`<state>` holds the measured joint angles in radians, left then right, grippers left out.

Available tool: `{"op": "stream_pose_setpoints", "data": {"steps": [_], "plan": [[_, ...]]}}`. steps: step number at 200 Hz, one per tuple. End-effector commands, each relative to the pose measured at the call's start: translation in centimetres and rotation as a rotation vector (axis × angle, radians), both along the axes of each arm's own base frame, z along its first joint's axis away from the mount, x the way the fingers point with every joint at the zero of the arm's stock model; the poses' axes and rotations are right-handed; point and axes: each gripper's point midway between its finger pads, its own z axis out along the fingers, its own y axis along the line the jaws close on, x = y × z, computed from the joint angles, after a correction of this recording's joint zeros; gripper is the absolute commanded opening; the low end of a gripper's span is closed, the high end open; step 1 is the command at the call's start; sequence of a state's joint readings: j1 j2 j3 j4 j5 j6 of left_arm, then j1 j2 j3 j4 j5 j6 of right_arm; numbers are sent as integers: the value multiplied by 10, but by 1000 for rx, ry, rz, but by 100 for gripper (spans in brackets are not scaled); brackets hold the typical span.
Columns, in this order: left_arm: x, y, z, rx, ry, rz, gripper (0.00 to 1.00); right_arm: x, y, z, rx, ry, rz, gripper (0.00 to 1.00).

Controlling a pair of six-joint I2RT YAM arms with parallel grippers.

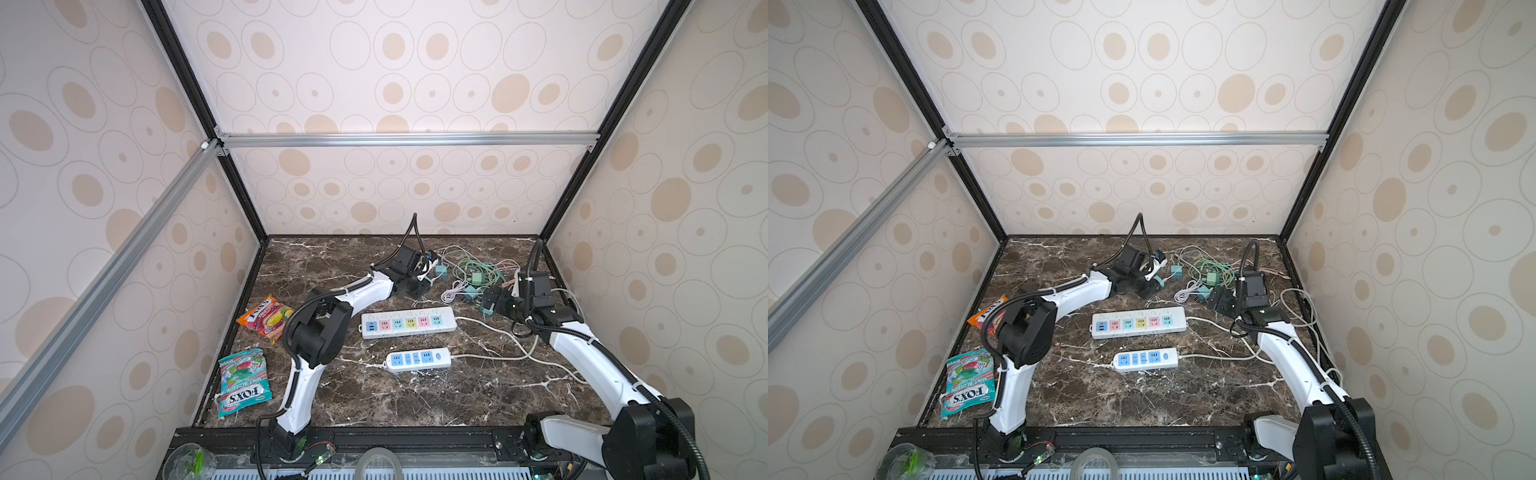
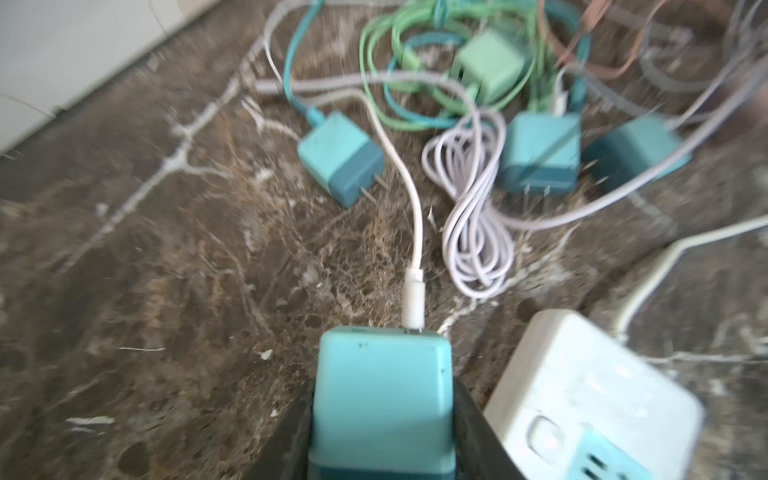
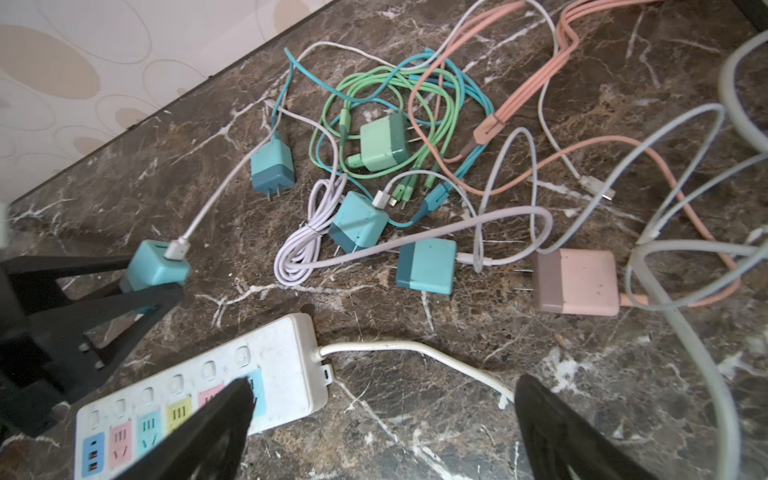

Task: Insert the plug
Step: 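Lift the teal charger with the left gripper, pulling its white cable free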

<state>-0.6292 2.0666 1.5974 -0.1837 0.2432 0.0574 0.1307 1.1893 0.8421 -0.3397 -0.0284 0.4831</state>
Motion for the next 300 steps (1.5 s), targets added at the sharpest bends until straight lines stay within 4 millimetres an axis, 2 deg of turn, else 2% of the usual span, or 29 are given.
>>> {"op": "stream_pose_setpoints", "data": {"steps": [1,59,113,160,199,225,260,285,300], "plan": [[1,-3,73,-178,-130,30,0,-1,21,5,53,-31,123,99],[-24,13,161,-359,-215,65,0,8,42,21,150,-165,204,97],[-57,13,224,-508,-235,-30,0,12,54,28,162,-226,275,94],[-78,19,263,-581,-257,-66,0,20,68,27,182,-241,355,95],[-93,33,294,-624,-293,-55,0,34,81,25,86,-243,449,94],[-100,41,314,-640,-293,-35,0,46,92,31,5,-314,557,93],[-111,46,334,-654,-283,-43,0,67,117,43,-127,-465,779,94],[-119,47,347,-676,-286,-66,0,82,141,41,-184,-577,950,95],[-122,50,352,-681,-294,-67,0,105,146,36,-229,-596,955,95]]}}
